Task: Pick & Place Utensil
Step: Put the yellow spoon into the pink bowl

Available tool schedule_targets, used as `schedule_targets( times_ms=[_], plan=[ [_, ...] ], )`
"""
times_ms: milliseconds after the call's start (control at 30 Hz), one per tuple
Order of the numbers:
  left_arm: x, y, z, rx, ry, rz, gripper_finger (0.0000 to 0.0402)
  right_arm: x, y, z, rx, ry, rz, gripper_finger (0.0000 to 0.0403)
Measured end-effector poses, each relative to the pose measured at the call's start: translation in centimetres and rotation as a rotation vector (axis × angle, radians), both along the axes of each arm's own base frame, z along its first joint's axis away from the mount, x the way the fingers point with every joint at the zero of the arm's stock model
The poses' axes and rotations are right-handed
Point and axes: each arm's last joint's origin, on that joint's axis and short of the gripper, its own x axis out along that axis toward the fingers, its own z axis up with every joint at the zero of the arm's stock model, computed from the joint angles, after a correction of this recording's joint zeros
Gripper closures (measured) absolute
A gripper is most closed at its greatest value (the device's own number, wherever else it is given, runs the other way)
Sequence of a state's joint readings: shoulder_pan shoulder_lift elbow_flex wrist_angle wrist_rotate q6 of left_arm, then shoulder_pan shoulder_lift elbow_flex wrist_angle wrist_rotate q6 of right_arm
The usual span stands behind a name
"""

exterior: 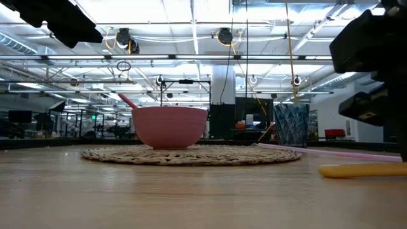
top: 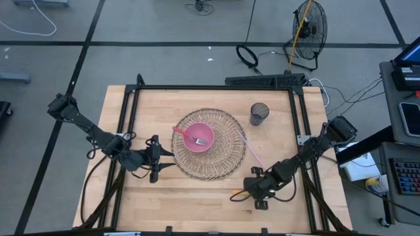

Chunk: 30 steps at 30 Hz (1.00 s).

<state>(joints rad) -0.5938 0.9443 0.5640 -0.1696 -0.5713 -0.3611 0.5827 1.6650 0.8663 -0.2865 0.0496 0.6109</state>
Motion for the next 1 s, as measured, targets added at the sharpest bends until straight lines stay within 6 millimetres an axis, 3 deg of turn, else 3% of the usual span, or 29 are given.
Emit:
schedule_targets(
  times_ms=[467, 1000],
  plan=[
    [0.0, 0.0, 0.0, 0.001, 0.0, -0.001, 0.0231, 1.7, -1.4, 0.3, -0.011, -0.111, -0.045, 0.0356],
    [0.0, 0.0, 0.0, 0.008, 0.0, -0.005, 0.0231, 2.0, -1.9, 0.3, 0.001, -0.102, -0.047, 0.0356]
  ],
)
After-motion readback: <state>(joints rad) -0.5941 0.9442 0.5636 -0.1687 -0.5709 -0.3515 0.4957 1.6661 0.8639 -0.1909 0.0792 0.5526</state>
